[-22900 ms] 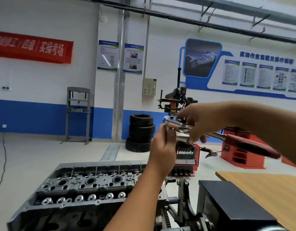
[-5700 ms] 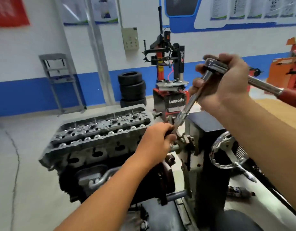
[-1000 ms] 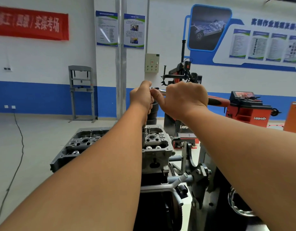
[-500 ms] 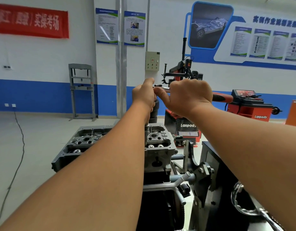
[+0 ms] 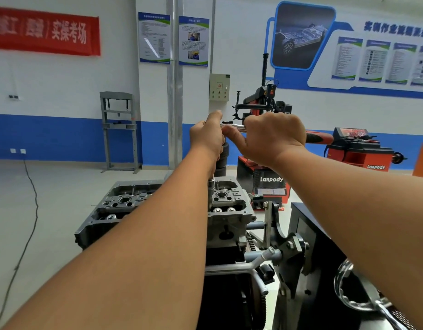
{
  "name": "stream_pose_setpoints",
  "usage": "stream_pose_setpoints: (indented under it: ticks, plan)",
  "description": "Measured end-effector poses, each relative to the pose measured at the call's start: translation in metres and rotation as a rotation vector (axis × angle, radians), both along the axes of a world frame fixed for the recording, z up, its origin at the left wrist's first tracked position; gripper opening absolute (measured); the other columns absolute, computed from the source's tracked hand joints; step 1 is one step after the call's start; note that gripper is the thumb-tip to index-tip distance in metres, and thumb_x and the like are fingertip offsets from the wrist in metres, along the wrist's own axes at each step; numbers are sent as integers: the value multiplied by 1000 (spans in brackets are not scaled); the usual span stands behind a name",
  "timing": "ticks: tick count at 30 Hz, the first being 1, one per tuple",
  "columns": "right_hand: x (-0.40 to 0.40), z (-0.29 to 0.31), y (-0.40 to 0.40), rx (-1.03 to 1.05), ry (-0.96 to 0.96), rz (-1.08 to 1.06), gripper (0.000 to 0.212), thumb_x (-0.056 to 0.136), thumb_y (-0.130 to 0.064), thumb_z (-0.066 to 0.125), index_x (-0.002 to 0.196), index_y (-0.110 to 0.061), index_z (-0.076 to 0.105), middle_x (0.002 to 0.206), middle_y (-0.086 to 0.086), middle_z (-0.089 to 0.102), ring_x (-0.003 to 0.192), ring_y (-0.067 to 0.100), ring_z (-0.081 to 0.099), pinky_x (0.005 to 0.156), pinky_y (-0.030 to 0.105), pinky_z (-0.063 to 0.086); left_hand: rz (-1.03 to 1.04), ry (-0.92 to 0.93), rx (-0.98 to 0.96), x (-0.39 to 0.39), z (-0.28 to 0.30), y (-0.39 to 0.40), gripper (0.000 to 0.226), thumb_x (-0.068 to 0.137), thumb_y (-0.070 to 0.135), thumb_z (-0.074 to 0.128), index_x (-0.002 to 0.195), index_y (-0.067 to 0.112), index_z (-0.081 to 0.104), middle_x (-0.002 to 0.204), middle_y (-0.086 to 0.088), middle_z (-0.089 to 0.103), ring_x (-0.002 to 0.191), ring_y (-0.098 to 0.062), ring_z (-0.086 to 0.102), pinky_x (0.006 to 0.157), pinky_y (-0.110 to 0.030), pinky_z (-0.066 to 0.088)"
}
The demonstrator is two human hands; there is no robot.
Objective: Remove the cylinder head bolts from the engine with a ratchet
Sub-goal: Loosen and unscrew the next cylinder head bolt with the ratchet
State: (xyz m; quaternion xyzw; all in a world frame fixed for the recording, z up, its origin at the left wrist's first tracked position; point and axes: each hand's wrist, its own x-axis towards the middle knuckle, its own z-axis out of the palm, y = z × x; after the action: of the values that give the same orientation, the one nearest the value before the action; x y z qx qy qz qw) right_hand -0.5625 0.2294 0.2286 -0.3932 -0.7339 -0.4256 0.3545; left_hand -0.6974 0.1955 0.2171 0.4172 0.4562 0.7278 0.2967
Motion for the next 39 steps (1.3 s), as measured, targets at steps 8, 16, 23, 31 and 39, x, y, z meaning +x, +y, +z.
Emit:
stream_pose_setpoints:
  ticks: [8, 16, 23, 31, 39]
  plan:
    - [1, -1, 10, 16, -6, 65, 77, 86, -83, -4, 59, -20, 32, 52, 0, 34, 51, 24, 43, 52, 24, 21, 10, 18, 10, 0, 0, -2, 35, 103, 43, 52, 96, 10, 55, 66, -5, 47, 42, -12, 38, 44, -21, 34]
    - [2, -1, 25, 41, 6, 148, 80, 88, -84, -3, 63, -21, 39, 57, 3, 47, 49, 26, 46, 54, 26, 24, -1, 14, 25, 0, -2, -4, 35, 103, 44, 52, 98, 9, 55, 59, -5, 45, 35, -12, 36, 38, -16, 31]
    - [2, 2, 40, 78, -28, 130, 81, 85, -91, 9, 64, -21, 44, 53, -2, 42, 47, 23, 45, 55, 26, 29, 37, 32, 34, 2, -3, -3, 35, 100, 48, 57, 92, 14, 58, 73, -5, 51, 57, -16, 44, 55, -30, 38]
    - [-1, 8, 64, 52, -47, 178, 53, 77, -75, 32, 62, -25, 28, 50, -5, 42, 46, 24, 46, 56, 27, 31, 30, 52, 109, 2, -7, -1, 31, 95, 40, 69, 99, 13, 54, 82, -12, 47, 61, -20, 37, 50, -30, 35]
    - [-19, -1, 94, -105, 200, 353, 19, 75, -33, 39, 60, -21, 35, 48, -6, 30, 49, 29, 37, 53, 22, 15, 36, 260, 203, 7, -20, 16, 9, 80, 11, 83, 79, 12, 74, 65, 9, 71, 63, -5, 66, 65, -32, 61]
